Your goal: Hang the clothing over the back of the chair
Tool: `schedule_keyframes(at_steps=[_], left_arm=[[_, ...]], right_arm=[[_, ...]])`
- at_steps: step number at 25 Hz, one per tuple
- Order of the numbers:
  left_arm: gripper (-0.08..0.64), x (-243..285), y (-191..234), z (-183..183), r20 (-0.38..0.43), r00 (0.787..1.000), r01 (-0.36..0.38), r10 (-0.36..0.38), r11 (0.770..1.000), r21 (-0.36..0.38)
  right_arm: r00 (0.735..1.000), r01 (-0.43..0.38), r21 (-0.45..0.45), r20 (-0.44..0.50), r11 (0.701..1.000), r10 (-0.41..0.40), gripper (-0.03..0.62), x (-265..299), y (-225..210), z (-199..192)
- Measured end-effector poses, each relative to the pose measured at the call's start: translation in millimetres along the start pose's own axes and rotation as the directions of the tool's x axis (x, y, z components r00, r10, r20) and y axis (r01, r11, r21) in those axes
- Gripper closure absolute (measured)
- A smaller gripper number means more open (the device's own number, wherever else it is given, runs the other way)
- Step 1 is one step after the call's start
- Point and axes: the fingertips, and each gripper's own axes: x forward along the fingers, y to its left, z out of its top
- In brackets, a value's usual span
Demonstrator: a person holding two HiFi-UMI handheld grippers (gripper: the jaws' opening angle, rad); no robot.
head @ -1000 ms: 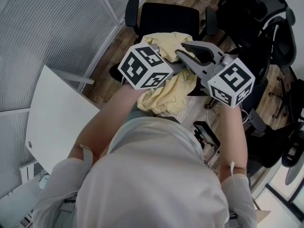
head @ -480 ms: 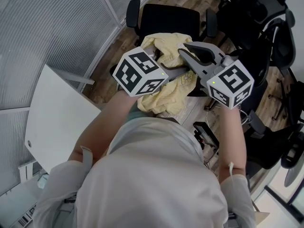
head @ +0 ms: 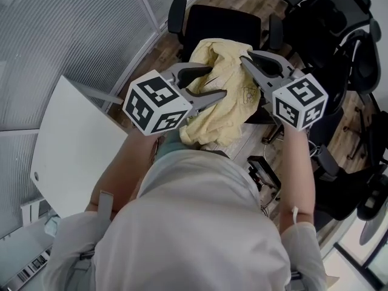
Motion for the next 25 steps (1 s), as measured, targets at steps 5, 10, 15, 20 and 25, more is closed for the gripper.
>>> schedule_keyframes(at_steps=[5, 10, 15, 20, 25], left_arm=[[0.299, -20.0, 10.1, -0.4, 0.048, 0.997, -0.061, 0.063, 0.997, -0.038], [0.394, -33.2, 11.9, 0.5, 0.101, 0.990, -0.097, 0.101, 0.994, -0.044], [0.487, -44.5, 16.0, 4.7, 0.160, 0.973, -0.165, 0.166, 0.986, -0.024], [0.520, -51.8, 19.4, 4.7, 0.163, 0.956, -0.254, 0.243, 0.966, 0.048], [0.545, -54.1, 18.0, 5.9, 0.172, 0.950, -0.278, 0.262, 0.958, 0.075]], right_arm=[[0.999, 0.013, 0.060, -0.032, 0.998, -0.011, 0.532, 8.5, -16.0, -16.5], [0.998, 0.015, 0.087, -0.066, 0.996, -0.009, 0.532, 16.6, -22.0, -30.1], [0.995, 0.019, 0.091, -0.097, 0.996, -0.010, 0.531, 23.7, -24.0, -39.7], [0.994, 0.036, 0.068, -0.103, 0.997, -0.029, 0.521, 27.4, -22.9, -45.6], [0.994, 0.047, 0.022, -0.102, 0.999, -0.044, 0.518, 29.6, -21.9, -46.5]])
